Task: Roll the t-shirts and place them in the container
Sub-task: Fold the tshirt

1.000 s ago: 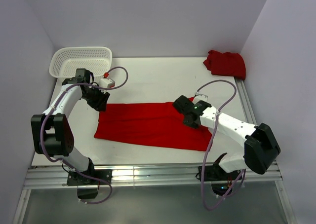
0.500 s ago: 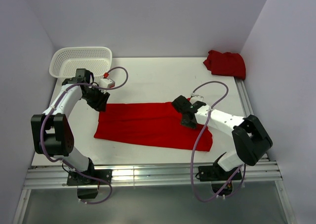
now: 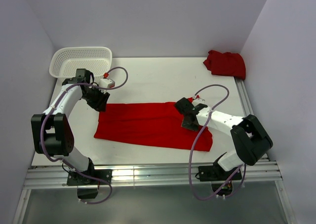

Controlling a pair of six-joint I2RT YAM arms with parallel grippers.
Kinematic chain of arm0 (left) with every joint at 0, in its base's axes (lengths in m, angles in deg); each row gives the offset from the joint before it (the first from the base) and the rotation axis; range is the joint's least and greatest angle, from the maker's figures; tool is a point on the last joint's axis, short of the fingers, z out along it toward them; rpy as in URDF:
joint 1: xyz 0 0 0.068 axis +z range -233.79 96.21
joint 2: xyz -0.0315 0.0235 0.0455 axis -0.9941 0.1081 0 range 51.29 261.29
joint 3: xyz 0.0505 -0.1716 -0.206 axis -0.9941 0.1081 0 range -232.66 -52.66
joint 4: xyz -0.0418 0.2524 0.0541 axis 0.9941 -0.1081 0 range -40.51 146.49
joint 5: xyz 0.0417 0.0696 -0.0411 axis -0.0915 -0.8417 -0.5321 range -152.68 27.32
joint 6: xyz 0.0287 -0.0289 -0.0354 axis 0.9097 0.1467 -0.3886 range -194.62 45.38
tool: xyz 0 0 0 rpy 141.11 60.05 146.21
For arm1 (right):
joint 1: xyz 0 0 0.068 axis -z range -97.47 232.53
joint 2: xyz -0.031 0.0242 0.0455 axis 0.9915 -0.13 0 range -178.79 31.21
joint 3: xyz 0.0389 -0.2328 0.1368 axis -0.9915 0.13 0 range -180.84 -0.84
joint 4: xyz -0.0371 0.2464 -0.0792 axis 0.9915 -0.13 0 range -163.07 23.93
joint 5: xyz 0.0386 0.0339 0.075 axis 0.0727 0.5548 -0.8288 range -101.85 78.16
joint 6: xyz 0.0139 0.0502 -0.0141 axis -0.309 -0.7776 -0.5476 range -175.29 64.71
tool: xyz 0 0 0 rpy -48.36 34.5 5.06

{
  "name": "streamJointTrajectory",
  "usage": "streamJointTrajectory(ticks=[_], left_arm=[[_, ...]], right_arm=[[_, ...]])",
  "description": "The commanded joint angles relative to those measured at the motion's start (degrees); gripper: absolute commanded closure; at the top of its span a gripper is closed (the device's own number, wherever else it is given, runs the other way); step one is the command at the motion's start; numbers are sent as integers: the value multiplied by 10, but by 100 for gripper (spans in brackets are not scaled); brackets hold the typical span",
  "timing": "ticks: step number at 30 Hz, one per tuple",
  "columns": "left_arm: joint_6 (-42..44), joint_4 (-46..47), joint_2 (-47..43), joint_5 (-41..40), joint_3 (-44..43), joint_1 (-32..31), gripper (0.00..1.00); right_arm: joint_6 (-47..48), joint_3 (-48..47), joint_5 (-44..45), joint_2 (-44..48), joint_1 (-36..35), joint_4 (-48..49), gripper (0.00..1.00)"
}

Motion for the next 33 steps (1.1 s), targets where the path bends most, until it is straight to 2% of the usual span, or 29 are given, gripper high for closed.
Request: streamJointTrajectory(ticks=[1, 11, 14, 18, 22, 26, 33], left_arm=[[-3, -1, -2, 3, 2, 1, 54], [-6, 1, 2, 4, 3, 1, 54], [-6, 2, 2, 4, 4, 1, 54], [-6, 4, 1, 4, 8, 1, 55], [-2, 5, -1, 1, 11, 1, 55], [-1, 4, 0, 3, 9, 1, 54], [3, 1, 3, 8, 5, 1, 55]], right_arm=[[2, 8, 4, 2, 6, 15, 55], [4, 29, -8, 9, 18, 48, 57], [3, 25, -8, 8, 20, 51, 67], [1, 14, -6, 9, 20, 43, 89], [1, -1, -4, 27, 20, 24, 98], [3, -15, 0, 60, 19, 1, 99], [12, -48, 22, 87, 19, -56, 91]])
